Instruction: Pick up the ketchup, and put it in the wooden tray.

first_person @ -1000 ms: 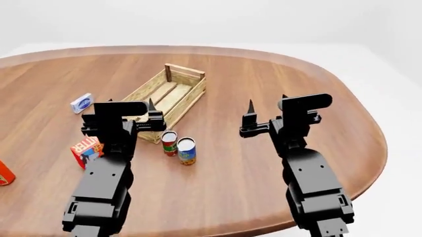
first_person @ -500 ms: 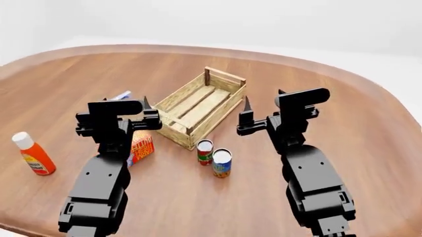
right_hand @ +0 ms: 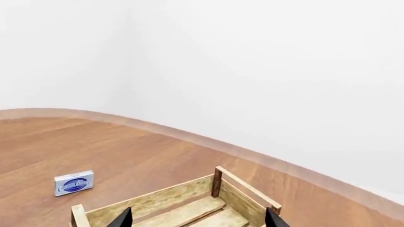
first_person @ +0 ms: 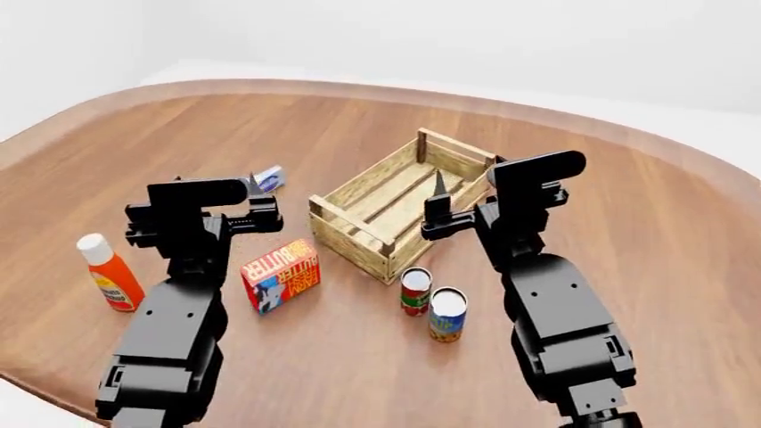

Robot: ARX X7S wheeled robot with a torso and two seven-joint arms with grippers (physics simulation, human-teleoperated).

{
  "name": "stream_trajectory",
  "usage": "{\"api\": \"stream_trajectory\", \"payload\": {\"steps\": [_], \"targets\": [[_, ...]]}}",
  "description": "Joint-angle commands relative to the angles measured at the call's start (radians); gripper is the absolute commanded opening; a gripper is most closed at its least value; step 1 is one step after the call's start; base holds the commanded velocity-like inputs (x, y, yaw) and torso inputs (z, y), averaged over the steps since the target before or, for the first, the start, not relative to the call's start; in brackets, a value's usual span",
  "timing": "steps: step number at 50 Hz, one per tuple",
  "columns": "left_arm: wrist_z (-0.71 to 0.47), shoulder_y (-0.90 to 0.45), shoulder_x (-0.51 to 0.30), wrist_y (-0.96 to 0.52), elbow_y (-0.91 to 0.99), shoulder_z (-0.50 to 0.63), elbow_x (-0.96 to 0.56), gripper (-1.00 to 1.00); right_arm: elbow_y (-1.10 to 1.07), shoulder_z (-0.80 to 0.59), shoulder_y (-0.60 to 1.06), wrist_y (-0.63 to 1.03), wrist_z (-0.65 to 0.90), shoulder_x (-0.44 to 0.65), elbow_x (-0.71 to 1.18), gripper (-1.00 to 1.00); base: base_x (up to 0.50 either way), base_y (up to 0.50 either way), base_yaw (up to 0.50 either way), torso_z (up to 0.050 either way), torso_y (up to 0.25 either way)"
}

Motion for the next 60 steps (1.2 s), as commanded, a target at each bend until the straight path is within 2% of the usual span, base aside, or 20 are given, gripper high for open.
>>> {"api": "stream_trajectory", "payload": {"steps": [1, 10, 37, 51, 60], "targets": [[0.005, -0.022, -0.017, -0.015, -0.007, 0.004, -0.004, 1.0, -0.014, -0.013, 0.032, 0.053, 0.007, 0.004, 0.001, 1.0, 0.0, 0.0, 0.0, 0.0, 0.0], [0.018, -0.052, -0.034, -0.037, -0.005, 0.011, -0.008, 1.0, -0.022, -0.022, 0.049, 0.07, -0.001, 0.008, 0.007, 1.0, 0.38, 0.1, 0.0, 0.0, 0.0], [0.003, -0.023, -0.039, -0.032, 0.0, 0.013, -0.019, 1.0, -0.012, -0.034, 0.036, 0.039, 0.013, 0.007, 0.018, 1.0, 0.48, 0.13, 0.0, 0.0, 0.001], [-0.012, -0.011, -0.051, -0.036, 0.022, 0.01, -0.021, 1.0, -0.02, -0.036, 0.028, 0.028, 0.023, 0.01, 0.026, 1.0, 0.0, 0.0, 0.0, 0.0, 0.001], [-0.054, 0.069, -0.099, -0.095, 0.174, -0.029, -0.031, 1.0, -0.065, -0.039, 0.001, 0.041, 0.034, 0.024, 0.029, 1.0, 0.0, 0.0, 0.0, 0.0, 0.0]]}}
